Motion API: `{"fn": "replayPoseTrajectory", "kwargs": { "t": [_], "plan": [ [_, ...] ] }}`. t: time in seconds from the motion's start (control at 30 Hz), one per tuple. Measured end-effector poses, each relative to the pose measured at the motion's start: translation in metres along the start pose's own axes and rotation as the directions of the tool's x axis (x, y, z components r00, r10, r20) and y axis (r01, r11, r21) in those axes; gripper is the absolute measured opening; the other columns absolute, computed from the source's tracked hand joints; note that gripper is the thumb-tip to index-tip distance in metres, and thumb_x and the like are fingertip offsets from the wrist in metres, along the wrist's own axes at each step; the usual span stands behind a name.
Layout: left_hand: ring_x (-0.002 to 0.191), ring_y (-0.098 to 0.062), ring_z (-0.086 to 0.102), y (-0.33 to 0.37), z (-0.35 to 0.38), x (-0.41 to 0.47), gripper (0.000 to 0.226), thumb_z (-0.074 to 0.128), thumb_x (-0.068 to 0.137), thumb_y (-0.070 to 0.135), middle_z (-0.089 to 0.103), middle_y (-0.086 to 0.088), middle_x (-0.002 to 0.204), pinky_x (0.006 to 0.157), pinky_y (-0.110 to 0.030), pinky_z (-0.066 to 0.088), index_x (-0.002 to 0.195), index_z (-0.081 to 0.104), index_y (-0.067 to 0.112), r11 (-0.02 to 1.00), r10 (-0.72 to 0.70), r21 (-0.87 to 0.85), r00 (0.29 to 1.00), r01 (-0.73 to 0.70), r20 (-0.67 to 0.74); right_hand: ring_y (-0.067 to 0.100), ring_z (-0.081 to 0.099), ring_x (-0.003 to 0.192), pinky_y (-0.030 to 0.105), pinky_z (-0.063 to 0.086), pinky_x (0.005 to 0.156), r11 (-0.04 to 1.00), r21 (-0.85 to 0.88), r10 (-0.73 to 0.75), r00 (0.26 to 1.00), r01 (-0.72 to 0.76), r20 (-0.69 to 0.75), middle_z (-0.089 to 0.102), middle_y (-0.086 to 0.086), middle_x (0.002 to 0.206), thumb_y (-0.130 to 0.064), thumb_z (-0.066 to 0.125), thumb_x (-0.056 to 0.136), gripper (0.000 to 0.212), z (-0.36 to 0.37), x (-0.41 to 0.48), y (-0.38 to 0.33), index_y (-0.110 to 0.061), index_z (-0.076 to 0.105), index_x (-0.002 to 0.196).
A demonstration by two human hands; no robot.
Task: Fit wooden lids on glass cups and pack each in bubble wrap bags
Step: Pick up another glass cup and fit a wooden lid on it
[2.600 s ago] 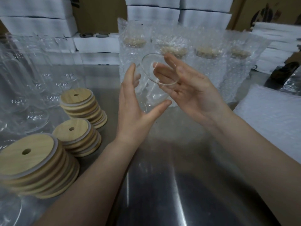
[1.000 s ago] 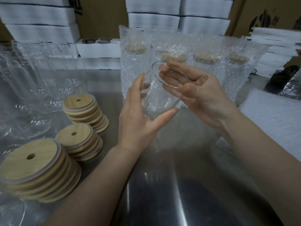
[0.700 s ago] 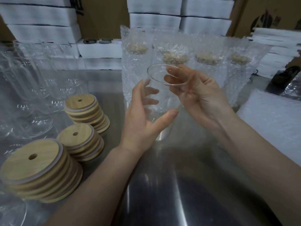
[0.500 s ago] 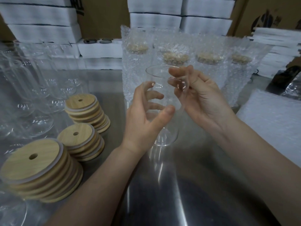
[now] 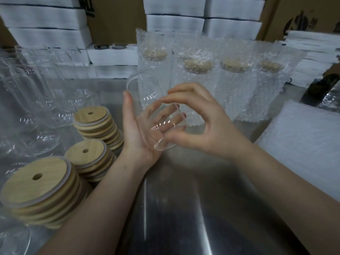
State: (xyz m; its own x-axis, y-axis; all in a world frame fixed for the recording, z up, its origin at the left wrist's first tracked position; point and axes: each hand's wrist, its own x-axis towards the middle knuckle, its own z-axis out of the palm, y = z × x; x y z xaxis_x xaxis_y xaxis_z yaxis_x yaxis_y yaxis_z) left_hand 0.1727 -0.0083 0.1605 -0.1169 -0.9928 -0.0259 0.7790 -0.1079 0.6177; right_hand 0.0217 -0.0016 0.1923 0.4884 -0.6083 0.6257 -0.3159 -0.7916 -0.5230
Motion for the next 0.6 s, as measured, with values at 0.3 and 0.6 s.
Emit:
{"fn": "replayPoseTrajectory", "kwargs": {
  "t": [0.3, 0.6],
  "plan": [
    [0.124, -0.034, 0.058, -0.001, 0.005, 0.001, 0.105, 0.039, 0.075, 0.087, 0.055, -0.018, 0.140, 0.096, -0.050, 0.052, 0.151, 0.030, 0.014, 0.993, -0.056, -0.102, 0.995, 0.064, 0.078, 0.016, 0.035, 0.142, 0.046, 0.040, 0.109, 0.971, -0.238, 0.030, 0.999, -0.036, -0.025, 0.035, 0.008, 0.154, -0.047, 0.087, 0.063, 0.102, 0.024, -0.005, 0.003, -0.016, 0.037, 0.146],
    [0.131, -0.039, 0.050, -0.005, 0.008, 0.000, 0.116, 0.075, 0.060, 0.055, 0.045, -0.019, 0.148, 0.107, -0.054, 0.039, 0.156, 0.019, 0.022, 0.983, -0.125, -0.106, 0.964, 0.153, 0.235, 0.009, 0.062, 0.105, 0.036, 0.055, 0.085, 0.954, -0.285, -0.004, 0.949, -0.091, -0.316, 0.061, -0.002, 0.126, -0.067, 0.068, 0.061, 0.089, 0.028, -0.004, -0.001, -0.012, 0.054, 0.130]
  ]
}}
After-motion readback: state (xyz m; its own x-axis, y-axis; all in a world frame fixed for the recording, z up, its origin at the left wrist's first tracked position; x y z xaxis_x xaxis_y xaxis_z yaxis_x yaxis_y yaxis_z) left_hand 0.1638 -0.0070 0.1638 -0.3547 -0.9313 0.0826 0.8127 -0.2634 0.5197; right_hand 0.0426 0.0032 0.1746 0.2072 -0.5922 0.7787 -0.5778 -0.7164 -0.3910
